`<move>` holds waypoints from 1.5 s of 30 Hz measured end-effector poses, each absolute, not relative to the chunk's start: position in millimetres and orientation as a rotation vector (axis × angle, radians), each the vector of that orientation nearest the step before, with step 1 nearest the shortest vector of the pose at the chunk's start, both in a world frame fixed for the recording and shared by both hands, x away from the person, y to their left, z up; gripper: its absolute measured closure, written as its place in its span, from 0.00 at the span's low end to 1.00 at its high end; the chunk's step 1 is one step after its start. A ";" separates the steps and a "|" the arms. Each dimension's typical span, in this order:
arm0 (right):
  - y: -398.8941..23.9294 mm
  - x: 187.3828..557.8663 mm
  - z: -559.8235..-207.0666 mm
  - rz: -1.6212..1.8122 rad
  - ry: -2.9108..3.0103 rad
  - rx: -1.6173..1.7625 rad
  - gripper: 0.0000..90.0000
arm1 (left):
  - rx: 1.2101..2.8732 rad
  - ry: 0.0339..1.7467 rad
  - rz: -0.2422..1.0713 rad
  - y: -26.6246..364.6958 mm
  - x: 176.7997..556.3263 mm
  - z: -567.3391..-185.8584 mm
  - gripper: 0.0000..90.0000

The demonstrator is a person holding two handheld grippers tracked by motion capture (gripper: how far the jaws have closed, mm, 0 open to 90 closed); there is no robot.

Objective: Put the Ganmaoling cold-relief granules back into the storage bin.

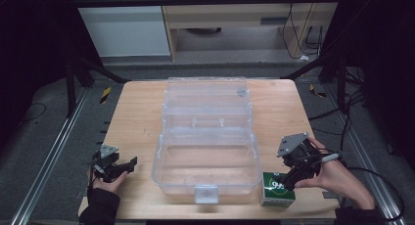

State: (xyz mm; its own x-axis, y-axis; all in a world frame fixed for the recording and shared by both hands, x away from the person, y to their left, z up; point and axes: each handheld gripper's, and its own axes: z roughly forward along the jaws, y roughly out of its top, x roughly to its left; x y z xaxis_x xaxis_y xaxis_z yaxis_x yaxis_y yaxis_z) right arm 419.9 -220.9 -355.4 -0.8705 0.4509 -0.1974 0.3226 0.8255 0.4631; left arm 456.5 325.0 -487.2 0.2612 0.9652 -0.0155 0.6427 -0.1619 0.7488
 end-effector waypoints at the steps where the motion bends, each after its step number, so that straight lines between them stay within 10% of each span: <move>1: -220.9 419.9 -355.4 0.611 2.709 0.589 0.03 | 1.889 1.456 0.639 325.0 456.5 -487.2 0.26; 45: -202.0 412.4 -420.5 0.355 2.947 0.478 0.02 | 1.894 1.458 0.641 325.3 456.2 -487.2 0.26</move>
State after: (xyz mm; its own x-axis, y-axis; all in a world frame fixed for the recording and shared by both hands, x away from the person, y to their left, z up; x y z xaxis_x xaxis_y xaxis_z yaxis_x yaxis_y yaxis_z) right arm 412.4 -202.0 -420.5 -0.9406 0.3261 -0.0949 0.2942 0.9220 0.2517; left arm 456.2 325.3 -487.2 0.2601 0.9655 -0.0104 0.6449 -0.1657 0.7461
